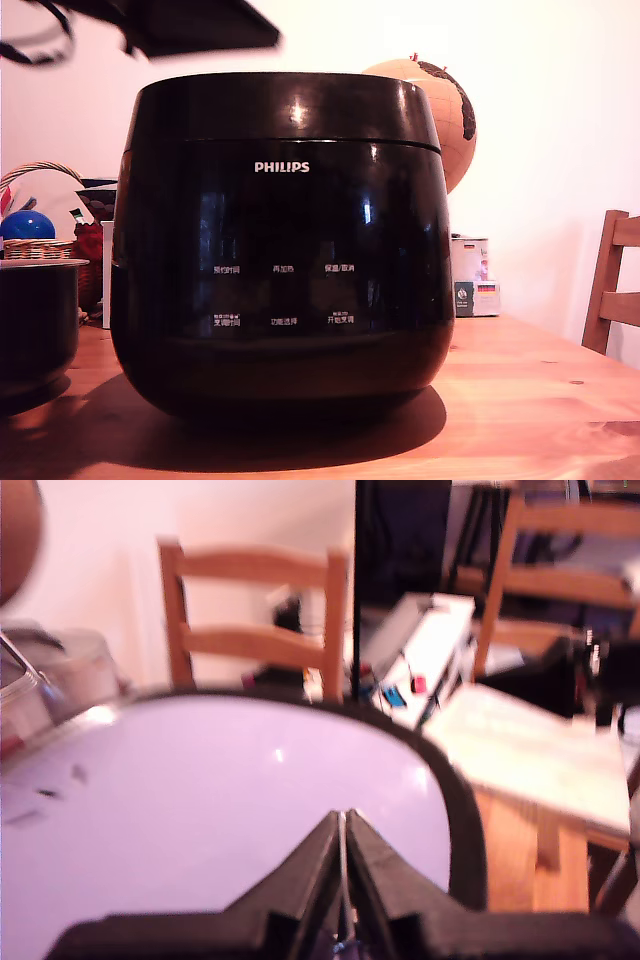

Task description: Open the rice cooker by pressing the large metal button on the top of its lid with medium force

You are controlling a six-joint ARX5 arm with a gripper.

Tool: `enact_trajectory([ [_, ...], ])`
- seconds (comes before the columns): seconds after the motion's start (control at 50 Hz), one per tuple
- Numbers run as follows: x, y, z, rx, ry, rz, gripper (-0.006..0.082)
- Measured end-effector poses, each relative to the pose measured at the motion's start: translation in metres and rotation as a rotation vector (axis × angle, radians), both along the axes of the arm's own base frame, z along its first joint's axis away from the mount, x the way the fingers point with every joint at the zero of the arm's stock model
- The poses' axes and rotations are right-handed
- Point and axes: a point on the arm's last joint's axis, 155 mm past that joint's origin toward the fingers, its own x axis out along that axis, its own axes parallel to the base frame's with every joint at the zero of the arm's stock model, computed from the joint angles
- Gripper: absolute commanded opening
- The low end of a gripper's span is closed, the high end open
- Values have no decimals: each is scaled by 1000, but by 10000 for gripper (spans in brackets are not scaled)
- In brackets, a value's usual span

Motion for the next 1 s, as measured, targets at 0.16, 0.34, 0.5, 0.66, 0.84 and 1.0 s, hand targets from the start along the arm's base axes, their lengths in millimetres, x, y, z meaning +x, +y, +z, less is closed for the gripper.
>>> enact_trajectory([
  [0.16,-1,-3,-7,28,1,11,-22],
  [0.34,6,0,-9,62,-9,52,-22],
  [0.5,8,0,-13,99,-5,57,-22],
  [0.66,8,-1,-18,133,2,53,-22],
  [0.84,8,-2,-21,170,-8,56,-22],
  [1.0,9,-1,-22,191,-16,66,-22],
])
